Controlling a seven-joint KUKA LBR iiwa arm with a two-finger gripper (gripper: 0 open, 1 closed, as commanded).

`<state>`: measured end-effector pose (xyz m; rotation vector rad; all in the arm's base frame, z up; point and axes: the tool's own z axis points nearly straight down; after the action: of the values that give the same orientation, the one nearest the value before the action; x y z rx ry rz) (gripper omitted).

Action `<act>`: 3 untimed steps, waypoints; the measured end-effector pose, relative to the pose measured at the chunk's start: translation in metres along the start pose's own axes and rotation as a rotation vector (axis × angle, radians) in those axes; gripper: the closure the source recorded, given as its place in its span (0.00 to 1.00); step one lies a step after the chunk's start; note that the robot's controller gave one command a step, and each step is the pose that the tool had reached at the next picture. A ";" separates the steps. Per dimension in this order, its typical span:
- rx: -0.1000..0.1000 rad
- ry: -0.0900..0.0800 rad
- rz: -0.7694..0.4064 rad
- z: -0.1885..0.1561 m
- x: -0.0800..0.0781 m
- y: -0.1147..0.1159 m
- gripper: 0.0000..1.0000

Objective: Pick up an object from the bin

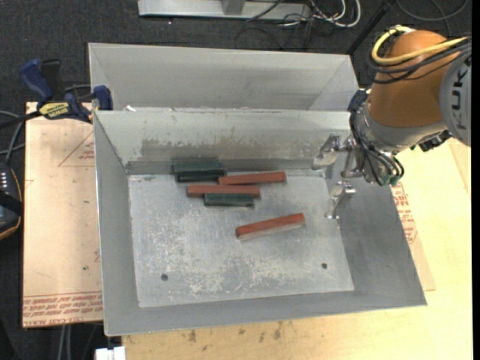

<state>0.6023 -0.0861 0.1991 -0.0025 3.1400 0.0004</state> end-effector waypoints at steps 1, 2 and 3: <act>0.000 0.000 0.000 0.000 0.000 0.000 0.00; 0.001 -0.005 -0.081 0.024 0.001 0.008 0.00; 0.003 -0.011 -0.539 0.121 0.015 0.046 1.00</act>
Offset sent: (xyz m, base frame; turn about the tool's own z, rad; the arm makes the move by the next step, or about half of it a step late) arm -0.0086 0.0387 -0.1195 -0.3763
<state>0.5875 -0.0401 0.0779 -0.8351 3.0151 -0.0050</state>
